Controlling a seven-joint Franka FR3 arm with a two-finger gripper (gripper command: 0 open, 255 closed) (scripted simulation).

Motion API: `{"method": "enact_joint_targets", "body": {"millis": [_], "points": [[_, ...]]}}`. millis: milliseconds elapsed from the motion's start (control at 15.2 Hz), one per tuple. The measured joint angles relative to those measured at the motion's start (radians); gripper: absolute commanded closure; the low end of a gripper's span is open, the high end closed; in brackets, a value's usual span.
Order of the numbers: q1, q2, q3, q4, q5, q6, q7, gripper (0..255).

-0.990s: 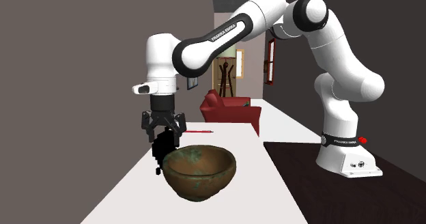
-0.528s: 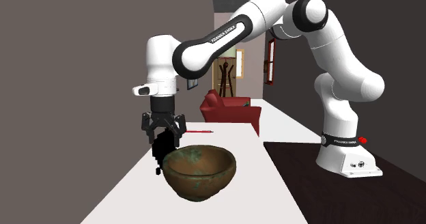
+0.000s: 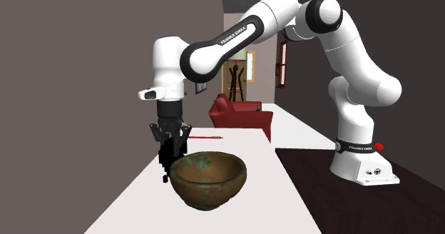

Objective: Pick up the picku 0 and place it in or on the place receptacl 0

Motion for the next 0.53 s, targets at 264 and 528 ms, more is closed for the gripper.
{"method": "enact_joint_targets", "body": {"millis": [264,528], "points": [[0.001,-0.009,0.0,0.003,0.0,-0.012,0.001,255],[0.001,-0.029,0.0,0.023,0.0,-0.052,0.003,255]]}}
